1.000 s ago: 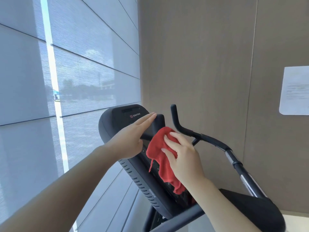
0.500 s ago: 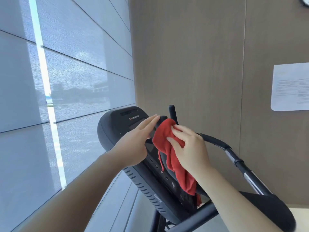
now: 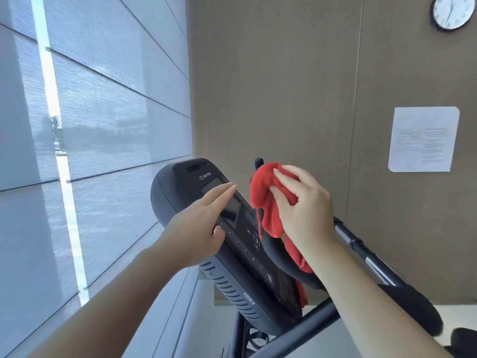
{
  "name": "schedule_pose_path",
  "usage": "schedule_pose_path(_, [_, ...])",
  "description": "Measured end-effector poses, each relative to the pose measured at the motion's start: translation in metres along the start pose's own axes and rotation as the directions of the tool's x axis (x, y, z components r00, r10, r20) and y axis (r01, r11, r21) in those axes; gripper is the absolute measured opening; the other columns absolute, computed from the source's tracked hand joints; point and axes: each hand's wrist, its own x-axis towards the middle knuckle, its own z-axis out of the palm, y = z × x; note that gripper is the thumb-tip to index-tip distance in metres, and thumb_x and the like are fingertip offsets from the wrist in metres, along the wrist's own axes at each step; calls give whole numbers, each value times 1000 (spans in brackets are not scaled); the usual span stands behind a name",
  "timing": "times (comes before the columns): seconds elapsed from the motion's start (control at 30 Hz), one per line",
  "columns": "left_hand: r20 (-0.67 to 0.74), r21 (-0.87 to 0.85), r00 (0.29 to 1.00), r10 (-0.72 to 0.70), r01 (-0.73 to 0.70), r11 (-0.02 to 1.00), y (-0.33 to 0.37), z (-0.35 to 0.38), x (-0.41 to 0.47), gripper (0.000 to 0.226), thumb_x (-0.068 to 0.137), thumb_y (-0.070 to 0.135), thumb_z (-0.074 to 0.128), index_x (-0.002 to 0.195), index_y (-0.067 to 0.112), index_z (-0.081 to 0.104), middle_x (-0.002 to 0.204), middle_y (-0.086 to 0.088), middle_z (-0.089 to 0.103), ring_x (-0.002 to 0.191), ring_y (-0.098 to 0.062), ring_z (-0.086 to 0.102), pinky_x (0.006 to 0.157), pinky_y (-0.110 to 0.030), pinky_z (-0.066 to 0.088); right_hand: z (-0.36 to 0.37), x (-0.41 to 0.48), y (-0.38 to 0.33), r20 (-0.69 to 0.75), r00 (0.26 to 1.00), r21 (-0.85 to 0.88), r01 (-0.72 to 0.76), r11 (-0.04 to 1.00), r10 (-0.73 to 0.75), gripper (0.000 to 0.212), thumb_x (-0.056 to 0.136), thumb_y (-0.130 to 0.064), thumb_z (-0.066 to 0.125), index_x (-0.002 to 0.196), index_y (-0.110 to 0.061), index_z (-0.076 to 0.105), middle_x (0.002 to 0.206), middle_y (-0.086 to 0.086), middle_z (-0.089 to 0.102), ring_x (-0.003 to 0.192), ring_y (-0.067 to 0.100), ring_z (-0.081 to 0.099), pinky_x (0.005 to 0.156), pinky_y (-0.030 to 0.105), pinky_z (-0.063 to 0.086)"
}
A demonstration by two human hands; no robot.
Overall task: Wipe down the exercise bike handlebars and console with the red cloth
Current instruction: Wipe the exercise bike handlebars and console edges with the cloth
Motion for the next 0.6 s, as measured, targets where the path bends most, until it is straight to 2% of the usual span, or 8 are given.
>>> schedule_pose_path(0.07, [-23, -33, 1000, 4, -5, 999, -3, 1, -3, 76, 82, 8, 43, 146, 34, 13, 149, 30, 9, 117, -4, 44, 77, -31, 51, 13, -5, -5, 71, 996, -112, 60, 992, -52, 29, 81, -14, 70, 110, -16, 69, 121, 2, 62, 113, 24, 53, 97, 34, 44])
schedule_pose_path(0.13, [-17, -42, 1000, 6, -7, 999, -5, 4, -9, 76, 82, 8, 43, 146, 35, 12, 149, 30, 7, 116, -5, 44, 77, -29, 51, 20, -17, -5, 124, 989, -210, 106, 972, -81, 31, 81, -14, 70, 112, -16, 68, 125, 6, 59, 117, 29, 51, 93, 40, 45])
schedule_pose_path(0.23, [28, -31, 1000, 10, -10, 999, -5, 14, -18, 78, 82, 10, 43, 145, 39, 7, 150, 31, 3, 114, -7, 46, 74, -24, 47, 16, -34, 3, 156, 980, -284, 167, 944, -127, 30, 81, -13, 70, 111, -15, 68, 123, 8, 59, 114, 31, 54, 87, 38, 49])
schedule_pose_path(0.33, [73, -18, 997, -23, 25, 1000, -2, 23, -24, 79, 84, 12, 43, 145, 40, 1, 150, 32, -1, 99, -7, 46, 66, -18, 38, 4, -50, 10, 220, 965, -328, 214, 920, -146, 31, 78, -12, 73, 109, -17, 69, 118, 6, 61, 108, 27, 58, 84, 31, 49])
schedule_pose_path(0.4, [68, -10, 997, -47, 48, 999, 1, 25, -23, 79, 84, 12, 43, 145, 40, 1, 150, 32, -1, 89, -5, 42, 65, -17, 36, -5, -61, 14, 264, 956, -296, 204, 933, -125, 31, 78, -12, 72, 109, -20, 69, 116, 2, 62, 105, 22, 58, 85, 23, 43])
schedule_pose_path(0.47, [41, -20, 997, -67, 68, 998, 3, 22, -18, 79, 83, 12, 44, 146, 39, 4, 150, 31, 2, 86, -8, 44, 66, -20, 41, -14, -61, 18, 285, 956, -204, 137, 969, -75, 29, 81, -12, 70, 109, -21, 69, 116, -2, 62, 105, 17, 56, 90, 15, 36])
schedule_pose_path(0.53, [0, -30, 998, -57, 57, 998, 5, 17, -9, 78, 82, 11, 45, 146, 36, 7, 151, 28, 6, 98, -13, 52, 71, -28, 48, -17, -53, 21, 241, 969, -116, 77, 990, -48, 27, 83, -12, 68, 108, -19, 69, 116, -4, 62, 106, 15, 57, 94, 12, 35])
schedule_pose_path(0.6, [-46, -45, 997, -55, 53, 998, 7, 10, -2, 77, 82, 11, 45, 146, 35, 9, 151, 26, 9, 112, -11, 49, 76, -31, 50, -17, -41, 21, 157, 987, -56, 52, 997, -43, 26, 83, -11, 67, 109, -17, 69, 116, -4, 62, 106, 15, 58, 96, 21, 41])
